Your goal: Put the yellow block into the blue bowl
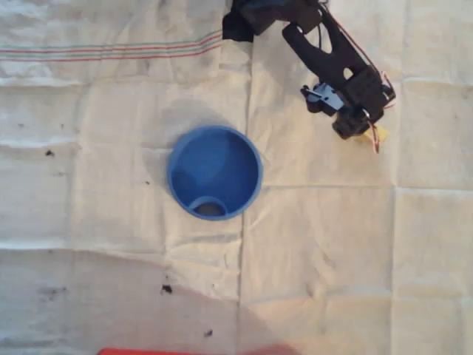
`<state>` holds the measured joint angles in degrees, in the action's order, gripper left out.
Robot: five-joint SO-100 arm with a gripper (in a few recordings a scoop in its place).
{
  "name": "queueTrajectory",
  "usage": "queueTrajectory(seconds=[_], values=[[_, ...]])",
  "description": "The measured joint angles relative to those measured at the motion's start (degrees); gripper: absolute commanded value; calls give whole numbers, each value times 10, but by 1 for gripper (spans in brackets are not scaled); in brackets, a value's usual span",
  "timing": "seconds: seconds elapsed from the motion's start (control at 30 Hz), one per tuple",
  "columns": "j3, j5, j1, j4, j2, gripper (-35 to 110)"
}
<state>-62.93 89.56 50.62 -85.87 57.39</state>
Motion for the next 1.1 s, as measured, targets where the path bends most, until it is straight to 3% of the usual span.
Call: queueTrajectory(seconds=[0.27,0.7,1.1], values=[[0,-13,7,1,0,-1],[62,-208,5,-4,69,0],[71,-286,-146,-75,150,0]])
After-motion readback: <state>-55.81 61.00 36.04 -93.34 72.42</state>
